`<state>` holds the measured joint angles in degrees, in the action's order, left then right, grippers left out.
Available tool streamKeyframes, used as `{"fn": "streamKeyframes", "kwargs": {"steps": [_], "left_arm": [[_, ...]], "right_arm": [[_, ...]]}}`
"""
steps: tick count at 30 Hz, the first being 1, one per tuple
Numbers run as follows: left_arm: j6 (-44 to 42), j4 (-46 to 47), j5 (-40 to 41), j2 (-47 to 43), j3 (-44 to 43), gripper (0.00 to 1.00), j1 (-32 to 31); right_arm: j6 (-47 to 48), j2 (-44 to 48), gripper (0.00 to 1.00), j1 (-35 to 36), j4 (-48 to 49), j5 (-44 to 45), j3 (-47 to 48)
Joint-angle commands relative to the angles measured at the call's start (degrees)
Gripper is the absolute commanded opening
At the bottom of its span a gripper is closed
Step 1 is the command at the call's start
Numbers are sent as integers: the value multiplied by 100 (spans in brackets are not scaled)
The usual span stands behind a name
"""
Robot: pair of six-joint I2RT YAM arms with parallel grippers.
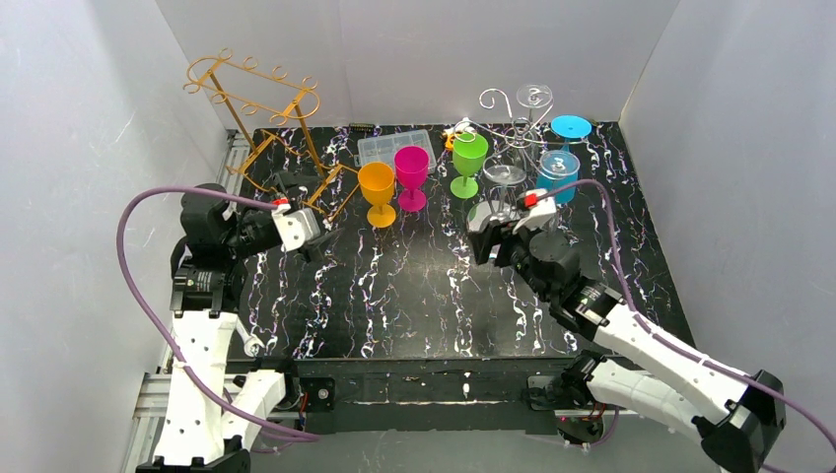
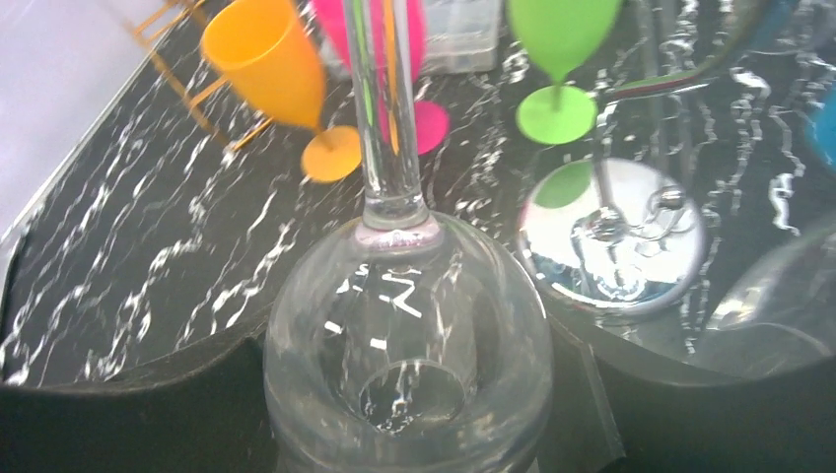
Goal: Place the wine glass upside down on the wine glass rack
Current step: Turn the wine glass upside down at the wine rack.
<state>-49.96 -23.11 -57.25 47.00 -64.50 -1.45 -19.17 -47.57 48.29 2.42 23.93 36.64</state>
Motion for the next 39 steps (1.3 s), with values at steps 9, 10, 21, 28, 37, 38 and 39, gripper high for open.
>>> {"fn": "streamKeyframes", "kwargs": {"steps": [9, 10, 21, 28, 37, 38, 39], "left_arm": [[-93, 234, -39, -128, 391, 95, -3], [-90, 237, -47, -129, 402, 95, -3], [-80, 231, 27, -208, 499, 94, -3], [-114, 186, 62, -301, 566, 94, -4], [-158, 124, 94, -322, 546, 94, -1], [-161, 123, 92, -327, 554, 94, -2], [-167, 123, 92, -336, 562, 94, -2]], "right_arm": [[-71, -188, 49, -526, 716, -702, 267], [-70, -204, 49, -529, 732, -686, 273], [-188, -258, 48, -676, 991, -619, 404], [-291, -312, 47, -730, 1067, -632, 486], [-343, -394, 47, -815, 1058, -679, 535], [-348, -389, 46, -831, 1049, -675, 530], [-352, -381, 46, -857, 1026, -670, 524]]}}
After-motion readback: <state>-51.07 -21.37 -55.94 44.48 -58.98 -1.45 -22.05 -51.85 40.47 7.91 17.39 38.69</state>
